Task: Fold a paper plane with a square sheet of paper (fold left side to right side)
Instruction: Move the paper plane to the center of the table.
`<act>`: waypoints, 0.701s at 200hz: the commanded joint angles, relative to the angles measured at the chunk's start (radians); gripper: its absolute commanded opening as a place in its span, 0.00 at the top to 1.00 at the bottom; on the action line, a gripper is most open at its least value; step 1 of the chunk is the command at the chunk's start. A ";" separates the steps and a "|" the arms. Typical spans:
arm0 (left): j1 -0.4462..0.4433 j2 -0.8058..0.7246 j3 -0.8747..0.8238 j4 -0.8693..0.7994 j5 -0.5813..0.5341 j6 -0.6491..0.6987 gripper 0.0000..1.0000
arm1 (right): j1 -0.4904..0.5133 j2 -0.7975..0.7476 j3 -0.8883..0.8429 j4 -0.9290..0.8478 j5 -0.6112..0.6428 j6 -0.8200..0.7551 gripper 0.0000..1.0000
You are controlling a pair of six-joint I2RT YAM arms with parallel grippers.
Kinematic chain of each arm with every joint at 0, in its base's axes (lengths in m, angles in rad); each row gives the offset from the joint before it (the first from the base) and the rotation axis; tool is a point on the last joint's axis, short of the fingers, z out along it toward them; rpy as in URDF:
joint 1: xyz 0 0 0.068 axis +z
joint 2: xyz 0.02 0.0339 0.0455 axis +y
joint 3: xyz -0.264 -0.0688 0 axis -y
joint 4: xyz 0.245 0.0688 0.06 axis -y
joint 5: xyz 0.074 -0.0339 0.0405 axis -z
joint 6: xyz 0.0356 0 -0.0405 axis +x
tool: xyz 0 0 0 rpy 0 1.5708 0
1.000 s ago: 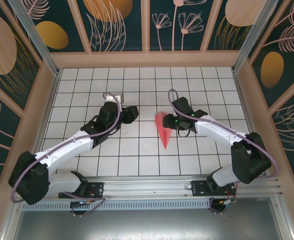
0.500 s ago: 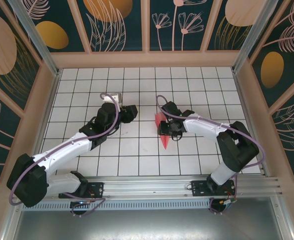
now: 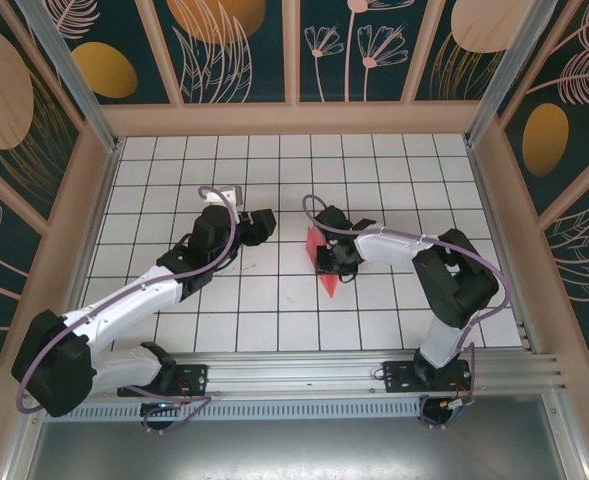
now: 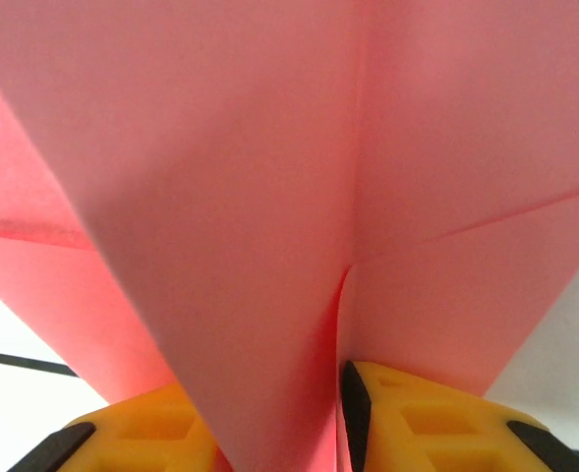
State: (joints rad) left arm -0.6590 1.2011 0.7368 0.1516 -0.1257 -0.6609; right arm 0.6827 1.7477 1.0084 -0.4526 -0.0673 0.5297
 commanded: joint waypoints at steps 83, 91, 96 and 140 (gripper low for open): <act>0.006 -0.173 -0.022 -0.034 -0.070 0.127 0.01 | -0.128 0.156 0.321 -0.138 0.066 -0.130 0.91; 0.006 -0.183 -0.028 -0.031 -0.071 0.136 0.01 | -0.129 0.182 0.360 -0.152 0.075 -0.147 0.91; 0.007 -0.190 -0.033 -0.028 -0.071 0.141 0.01 | -0.130 0.200 0.388 -0.164 0.078 -0.158 0.91; 0.006 -0.221 -0.053 -0.027 -0.069 0.161 0.02 | -0.192 0.364 0.628 -0.283 0.113 -0.239 0.92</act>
State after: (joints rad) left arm -0.6582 1.0012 0.7006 0.1265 -0.1848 -0.5377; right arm 0.4980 2.0380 1.5303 -0.6037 0.0044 0.3637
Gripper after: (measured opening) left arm 0.986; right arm 0.087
